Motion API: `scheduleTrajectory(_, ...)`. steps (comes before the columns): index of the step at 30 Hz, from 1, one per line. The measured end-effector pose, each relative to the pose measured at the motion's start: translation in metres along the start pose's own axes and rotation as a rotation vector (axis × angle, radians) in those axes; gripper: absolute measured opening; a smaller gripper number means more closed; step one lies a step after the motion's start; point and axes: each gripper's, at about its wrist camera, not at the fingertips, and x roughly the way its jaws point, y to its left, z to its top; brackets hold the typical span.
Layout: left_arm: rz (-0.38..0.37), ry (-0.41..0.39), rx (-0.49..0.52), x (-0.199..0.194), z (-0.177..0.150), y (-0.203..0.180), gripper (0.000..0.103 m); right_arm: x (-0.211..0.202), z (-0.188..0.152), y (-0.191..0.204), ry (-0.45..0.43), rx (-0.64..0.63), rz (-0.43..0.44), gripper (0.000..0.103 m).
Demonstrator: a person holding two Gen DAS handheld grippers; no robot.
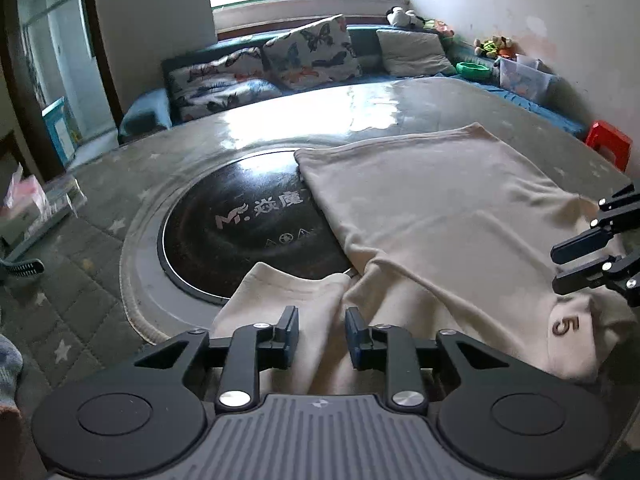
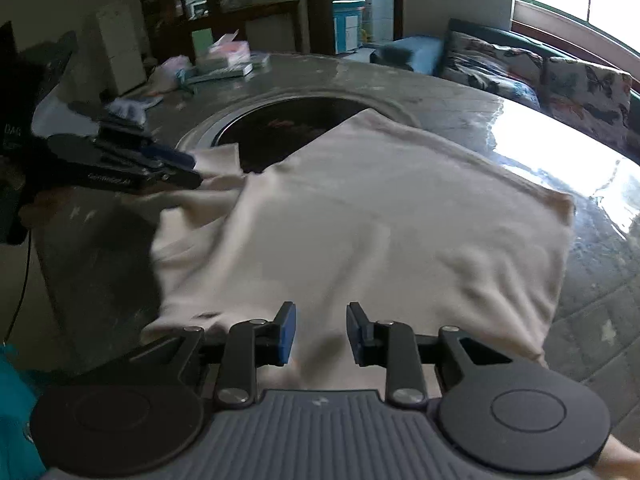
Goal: Fold clothes
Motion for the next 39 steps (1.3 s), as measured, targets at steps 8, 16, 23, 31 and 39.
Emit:
scheduleTrajectory(8,0.089,-0.05,0.015,-0.009,-0.015,0.003,0.004,0.001,-0.009,0.018,0.02,-0.042,-0.003,0.034)
scheduleTrajectory(16,0.379,-0.189,-0.361,-0.043,-0.042,0.057,0.003,0.001,-0.011,0.018,0.028,-0.052,-0.023,0.035)
scheduleTrajectory(23,0.331,-0.074,-0.504,-0.038,-0.071,0.084,0.013,0.002,-0.007,0.02,0.048,-0.073,-0.022,0.035)
scheduleTrajectory(31,0.345,-0.09,-0.478,-0.034,-0.059,0.096,0.05,0.002,-0.007,0.023,0.064,-0.101,-0.011,0.035)
scheduleTrajectory(39,0.393,-0.041,-0.324,0.005,-0.042,0.097,0.03,0.002,-0.006,0.024,0.07,-0.11,-0.01,0.036)
